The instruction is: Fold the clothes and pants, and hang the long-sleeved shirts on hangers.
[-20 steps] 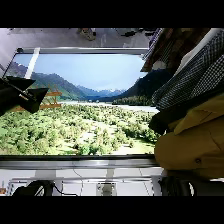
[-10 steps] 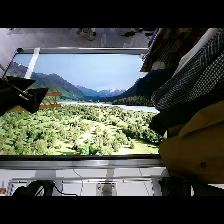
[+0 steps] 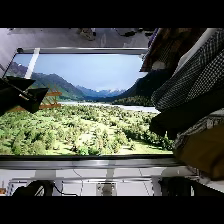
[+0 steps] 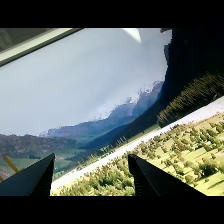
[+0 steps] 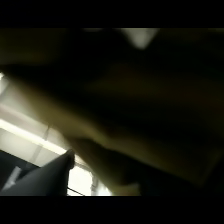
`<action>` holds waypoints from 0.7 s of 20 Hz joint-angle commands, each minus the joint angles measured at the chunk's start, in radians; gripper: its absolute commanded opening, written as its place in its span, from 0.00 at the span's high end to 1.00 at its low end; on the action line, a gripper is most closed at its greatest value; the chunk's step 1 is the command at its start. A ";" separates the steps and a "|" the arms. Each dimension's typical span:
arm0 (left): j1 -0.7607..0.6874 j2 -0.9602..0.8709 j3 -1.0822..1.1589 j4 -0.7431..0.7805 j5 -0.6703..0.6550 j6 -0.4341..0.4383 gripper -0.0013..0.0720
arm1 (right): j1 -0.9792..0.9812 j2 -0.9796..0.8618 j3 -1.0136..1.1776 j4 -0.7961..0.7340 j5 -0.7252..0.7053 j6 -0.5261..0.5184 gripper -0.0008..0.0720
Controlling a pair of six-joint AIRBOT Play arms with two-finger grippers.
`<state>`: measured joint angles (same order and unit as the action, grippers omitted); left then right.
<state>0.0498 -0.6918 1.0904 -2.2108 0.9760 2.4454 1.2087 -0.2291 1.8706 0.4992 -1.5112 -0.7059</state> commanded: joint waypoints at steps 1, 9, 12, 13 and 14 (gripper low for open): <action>0.000 -0.001 -0.001 0.000 0.008 0.000 0.23 | -0.084 -0.034 0.000 0.060 -0.006 -0.092 0.29; 0.000 -0.002 -0.043 0.000 0.008 0.000 0.23 | -0.555 -0.074 0.000 0.384 -0.007 -0.318 0.29; 0.000 -0.002 -0.043 0.000 0.008 0.001 0.23 | -0.709 -0.097 -0.013 0.638 0.051 -0.443 0.29; 0.000 -0.002 -0.043 0.000 0.008 0.001 0.23 | -0.745 -0.111 -0.036 0.715 0.068 -0.477 0.29; 0.000 -0.002 -0.043 0.000 0.008 0.001 0.23 | -0.777 -0.129 -0.076 0.781 0.080 -0.513 0.29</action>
<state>0.0498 -0.6930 1.0492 -2.2108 0.9836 2.4454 0.5537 -0.3271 1.8423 1.0374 -1.4757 -1.0931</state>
